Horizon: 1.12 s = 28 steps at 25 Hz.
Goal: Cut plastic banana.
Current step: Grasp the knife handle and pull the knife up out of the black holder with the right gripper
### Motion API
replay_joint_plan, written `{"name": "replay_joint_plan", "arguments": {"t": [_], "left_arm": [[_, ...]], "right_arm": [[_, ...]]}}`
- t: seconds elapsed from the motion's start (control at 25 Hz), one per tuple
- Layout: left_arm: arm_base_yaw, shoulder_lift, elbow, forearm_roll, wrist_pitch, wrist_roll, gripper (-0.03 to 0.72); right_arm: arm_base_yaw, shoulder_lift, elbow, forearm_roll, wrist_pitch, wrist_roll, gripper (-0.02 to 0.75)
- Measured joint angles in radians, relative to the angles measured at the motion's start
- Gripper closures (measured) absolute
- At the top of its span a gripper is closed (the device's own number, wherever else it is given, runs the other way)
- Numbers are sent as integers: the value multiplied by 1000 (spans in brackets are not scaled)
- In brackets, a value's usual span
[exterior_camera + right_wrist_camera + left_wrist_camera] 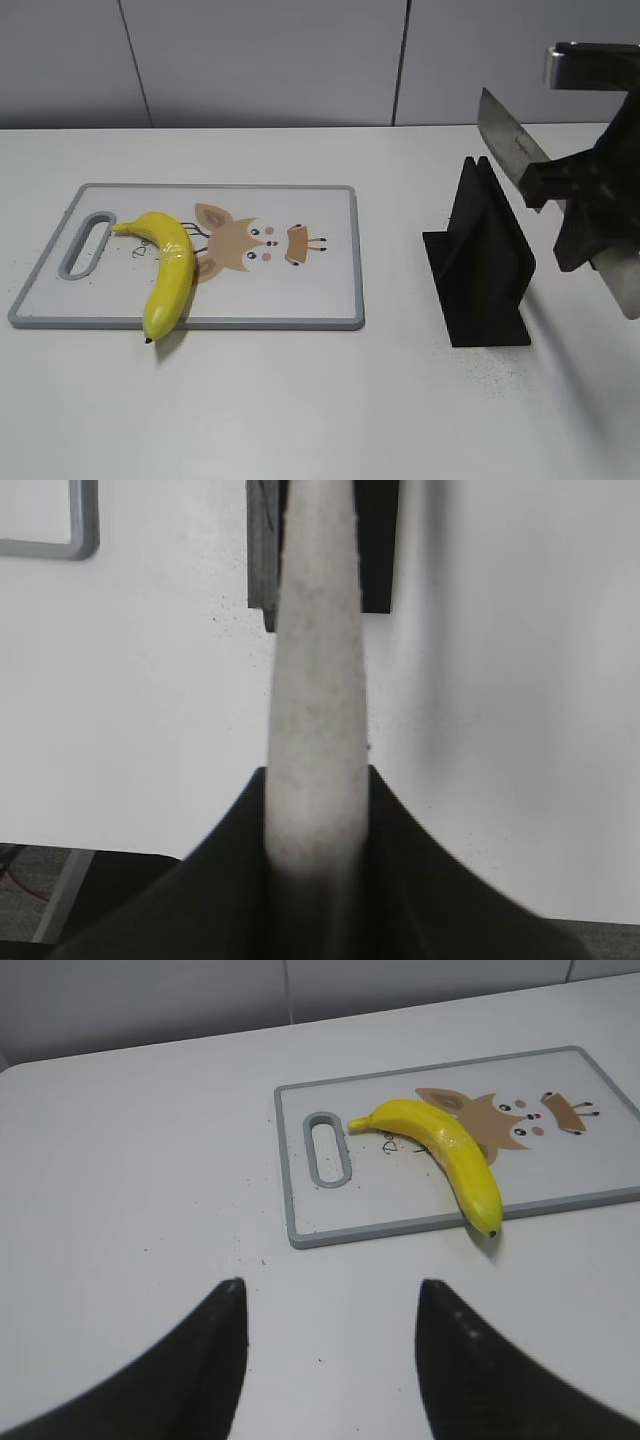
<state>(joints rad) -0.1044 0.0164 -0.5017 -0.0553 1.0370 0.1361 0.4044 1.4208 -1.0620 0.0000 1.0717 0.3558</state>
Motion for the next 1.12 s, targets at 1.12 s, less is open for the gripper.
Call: {"name": "replay_joint_plan", "arguments": {"t": [1.12], "left_arm": [[0,13,-4,0,1,26,168]], "right_arm": [[0,-9,-362,49,133,-411,560]]}}
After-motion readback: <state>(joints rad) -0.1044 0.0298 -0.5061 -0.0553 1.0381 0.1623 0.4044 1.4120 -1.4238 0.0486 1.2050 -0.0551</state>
